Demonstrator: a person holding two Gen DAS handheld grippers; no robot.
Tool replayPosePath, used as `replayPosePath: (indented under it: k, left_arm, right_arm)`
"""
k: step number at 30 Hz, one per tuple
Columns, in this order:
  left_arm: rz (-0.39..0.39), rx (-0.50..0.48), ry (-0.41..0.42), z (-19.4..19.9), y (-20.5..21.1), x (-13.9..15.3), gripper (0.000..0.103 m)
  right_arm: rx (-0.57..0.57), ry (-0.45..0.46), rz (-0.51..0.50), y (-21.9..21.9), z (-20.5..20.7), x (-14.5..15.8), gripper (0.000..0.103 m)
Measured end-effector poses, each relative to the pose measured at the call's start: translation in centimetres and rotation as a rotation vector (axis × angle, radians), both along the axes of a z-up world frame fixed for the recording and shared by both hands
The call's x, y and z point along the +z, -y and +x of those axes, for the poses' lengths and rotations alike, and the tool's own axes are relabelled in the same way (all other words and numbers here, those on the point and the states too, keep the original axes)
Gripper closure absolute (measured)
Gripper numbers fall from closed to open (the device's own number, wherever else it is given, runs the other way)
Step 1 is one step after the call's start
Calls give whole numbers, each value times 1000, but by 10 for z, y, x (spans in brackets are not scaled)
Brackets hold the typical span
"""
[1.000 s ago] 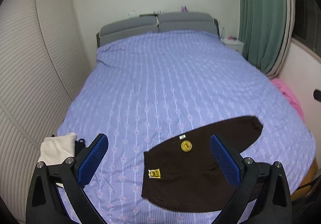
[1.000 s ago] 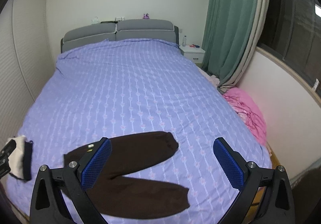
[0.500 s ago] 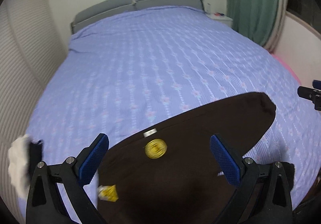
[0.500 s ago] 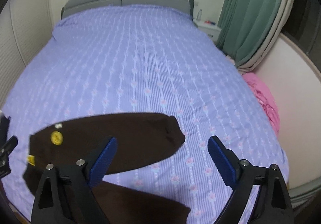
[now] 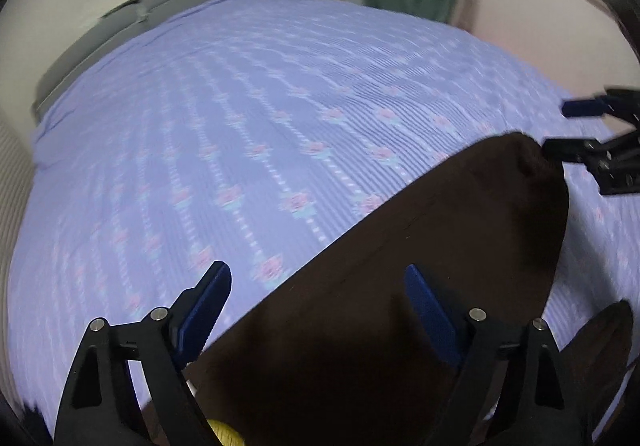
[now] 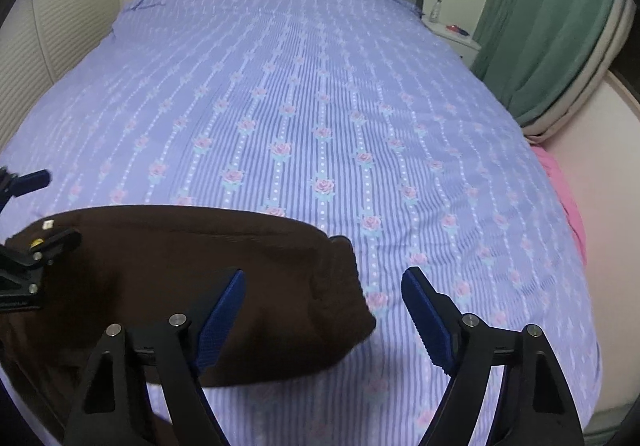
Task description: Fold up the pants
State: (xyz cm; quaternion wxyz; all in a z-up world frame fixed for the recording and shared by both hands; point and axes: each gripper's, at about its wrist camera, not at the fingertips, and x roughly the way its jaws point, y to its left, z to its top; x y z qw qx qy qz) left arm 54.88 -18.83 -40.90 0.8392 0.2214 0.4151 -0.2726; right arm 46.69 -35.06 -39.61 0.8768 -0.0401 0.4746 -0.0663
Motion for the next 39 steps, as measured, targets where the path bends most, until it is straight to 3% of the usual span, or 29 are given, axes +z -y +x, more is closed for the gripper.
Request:
replayPosePath:
  k: [3,9,12,14,16,19,28,34,39]
  left_arm:
    - [20,-54,-37,14,12,-14,22]
    - [39,-54,-179,39,16,-49,27]
    - [25,-64,-224,42,15,-59,35]
    - [-2,-74,-245,40,15,-58,62]
    - [3,-89,-218,32,18,-52,77]
    - [11,-104,-177,18,17,-42,89]
    - [-50,-118,-59,-25,0,13,90]
    - [-64,-164,57,-84,-10,58,90]
    - [-87,-161,76,-133,-20,75,90]
  right_arm:
    - [5,-32,7,9,13,-16,30]
    - [23,-105,106,26,31,-41,60]
    - [31,-124,142,33,36,-49,71]
    - [34,-117,169,38,36,-48,76]
    - [45,-101,176,38,31,-44,77]
    - [56,-65,165,37,17,-35,78]
    - [128,121,50,18,-44,12,78]
    - [135,219,19,14,-88,48,78]
    - [161,272,-51,-5,-139,65,78]
